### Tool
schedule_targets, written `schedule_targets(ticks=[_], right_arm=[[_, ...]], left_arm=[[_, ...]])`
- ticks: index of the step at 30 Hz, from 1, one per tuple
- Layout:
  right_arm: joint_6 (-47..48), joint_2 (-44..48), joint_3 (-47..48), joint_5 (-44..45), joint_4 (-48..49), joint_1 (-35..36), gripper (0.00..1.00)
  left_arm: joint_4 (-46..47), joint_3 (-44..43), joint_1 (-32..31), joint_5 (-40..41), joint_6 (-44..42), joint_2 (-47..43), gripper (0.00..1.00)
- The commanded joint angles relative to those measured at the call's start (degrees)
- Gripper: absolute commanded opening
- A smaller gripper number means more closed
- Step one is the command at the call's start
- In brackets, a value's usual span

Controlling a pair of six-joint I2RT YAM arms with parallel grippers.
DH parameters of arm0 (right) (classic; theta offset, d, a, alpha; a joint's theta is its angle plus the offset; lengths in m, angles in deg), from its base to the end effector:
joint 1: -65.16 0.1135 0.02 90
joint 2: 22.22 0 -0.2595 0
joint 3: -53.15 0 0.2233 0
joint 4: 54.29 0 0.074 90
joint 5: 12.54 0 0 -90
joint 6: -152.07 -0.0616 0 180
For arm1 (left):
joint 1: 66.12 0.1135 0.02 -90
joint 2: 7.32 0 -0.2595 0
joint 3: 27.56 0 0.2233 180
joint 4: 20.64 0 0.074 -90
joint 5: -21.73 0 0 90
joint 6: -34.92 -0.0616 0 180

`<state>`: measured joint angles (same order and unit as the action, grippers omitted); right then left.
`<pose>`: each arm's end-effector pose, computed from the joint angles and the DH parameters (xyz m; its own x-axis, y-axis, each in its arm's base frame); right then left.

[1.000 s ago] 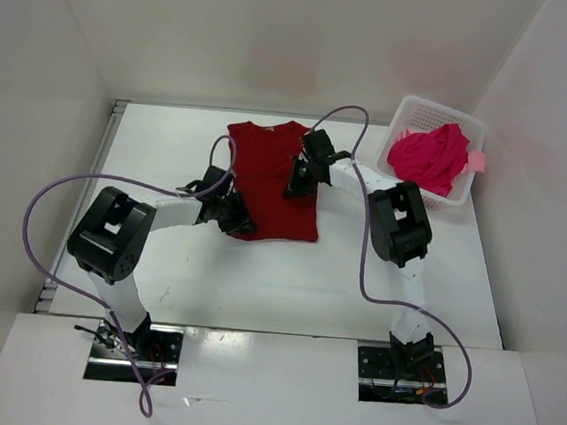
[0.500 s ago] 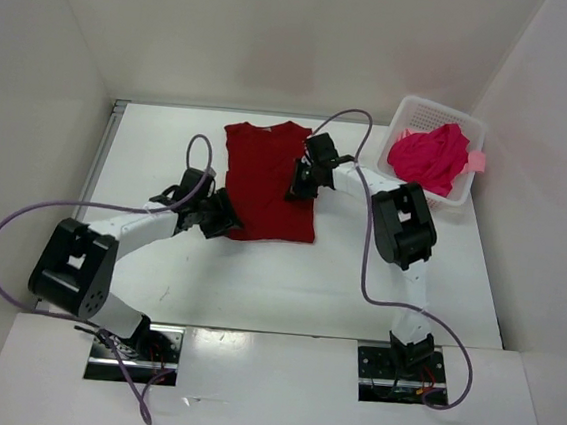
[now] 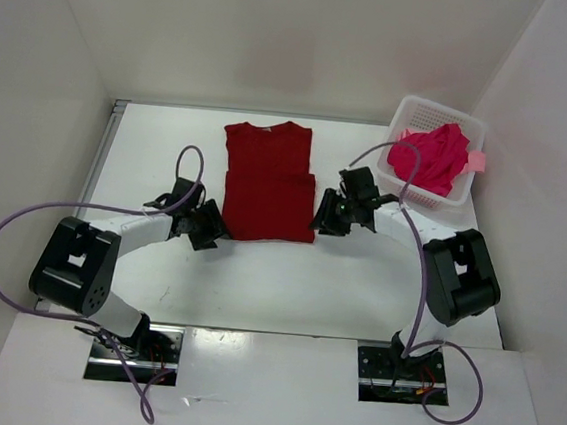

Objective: Fold and stack the t-shirts
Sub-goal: Fold the folded rectangular tshirt in 1/3 of the way, then grab one side of the 2/3 rectangular tshirt with both arms

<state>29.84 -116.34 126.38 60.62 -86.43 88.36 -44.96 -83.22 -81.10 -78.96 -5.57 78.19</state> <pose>0.2937 0.1453 0.1865 -0.9077 0.1663 -0.3853 -0.0628 0.8540 0.5165 0.2599 -0.0814 0.1520 -0.7815 -0.5645 -0.2657 -0.3626 0.7575 -0.5428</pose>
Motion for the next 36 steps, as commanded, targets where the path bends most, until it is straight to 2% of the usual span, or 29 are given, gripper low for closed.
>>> schedule_targets(ticks=[1,6,11,15,21,26,30,36], right_arm=[[-3.3,1.8,-5.2,-0.7,3.3,-2.3,0.44],[-4.9,-2.0,-6.4,-2.9,6.6,-2.8,0.47],[-6.2,-6.1,-7.5,-5.7,8.9,-2.8,0.44],[-8.0,-6.9,-9.4,-6.9,13.0,-2.8,0.44],[-8.6,-8.7,-8.9,-6.5,13.5,-2.8,0.25],[-9.2,-7.6,-9.4,-4.8,13.5,-2.8,0.03],[-9.2,-4.2,-9.4,-2.7,10.3,-2.8,0.0],[-10.2,4.9,-14.3,-0.9,5.0,0.3,0.0]], left_arm=[[3.3,-0.5,0.3,-0.7,-0.8,2.2,0.61],[5.8,-1.7,0.3,-2.0,-0.8,6.8,0.59],[5.8,-2.9,0.8,-2.0,-0.8,8.5,0.44],[5.3,-2.4,0.8,0.1,-0.8,6.5,0.35],[3.5,-2.4,0.8,1.2,-1.4,4.7,0.33],[2.8,-1.8,0.8,3.0,-2.0,2.6,0.22],[0.1,-1.8,0.8,3.0,-4.4,1.0,0.09],[-8.4,0.3,0.8,0.8,-6.2,-6.2,0.05]])
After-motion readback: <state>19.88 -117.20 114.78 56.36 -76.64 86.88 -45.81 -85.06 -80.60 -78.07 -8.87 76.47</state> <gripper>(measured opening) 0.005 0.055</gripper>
